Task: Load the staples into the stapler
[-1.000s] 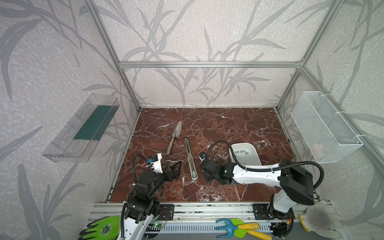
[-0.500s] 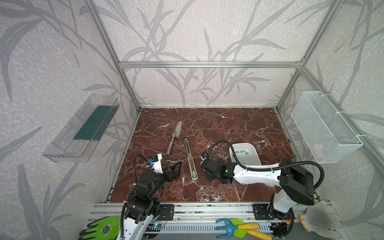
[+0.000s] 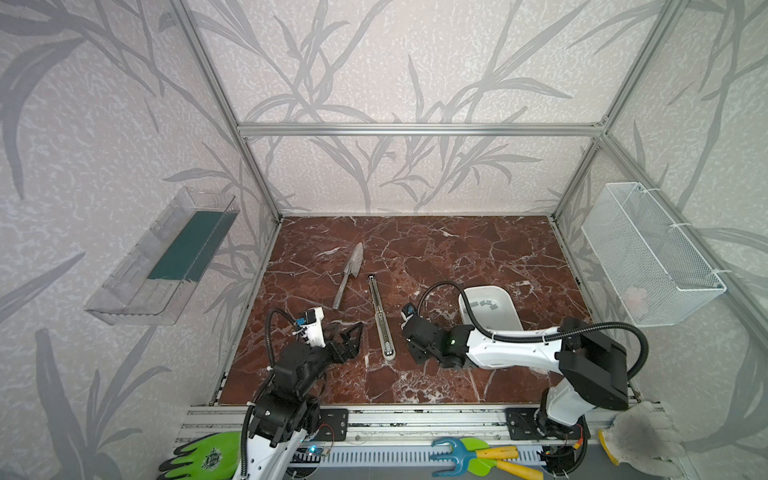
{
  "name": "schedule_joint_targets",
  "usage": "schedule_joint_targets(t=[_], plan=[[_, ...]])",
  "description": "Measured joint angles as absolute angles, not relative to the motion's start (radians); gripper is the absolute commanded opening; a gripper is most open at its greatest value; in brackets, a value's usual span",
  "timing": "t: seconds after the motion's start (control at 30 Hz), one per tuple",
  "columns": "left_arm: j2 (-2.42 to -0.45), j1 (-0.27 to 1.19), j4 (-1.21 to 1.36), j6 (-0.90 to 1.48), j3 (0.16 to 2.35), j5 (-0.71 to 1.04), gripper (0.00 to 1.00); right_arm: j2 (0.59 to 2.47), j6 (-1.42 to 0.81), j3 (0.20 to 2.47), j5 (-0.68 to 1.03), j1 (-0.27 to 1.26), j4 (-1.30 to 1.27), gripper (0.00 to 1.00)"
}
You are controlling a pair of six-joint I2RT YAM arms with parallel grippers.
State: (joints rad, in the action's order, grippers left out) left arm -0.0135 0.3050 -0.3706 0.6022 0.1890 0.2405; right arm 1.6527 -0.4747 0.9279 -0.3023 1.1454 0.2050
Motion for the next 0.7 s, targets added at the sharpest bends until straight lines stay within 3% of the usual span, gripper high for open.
schedule_joint_targets(t=[0.7], plan=[[-0.014,0.305,-0.374,0.602,0.189,0.237,0.99,1.668,-0.481,0.928,-0.287,1.145,0.205,0.09]])
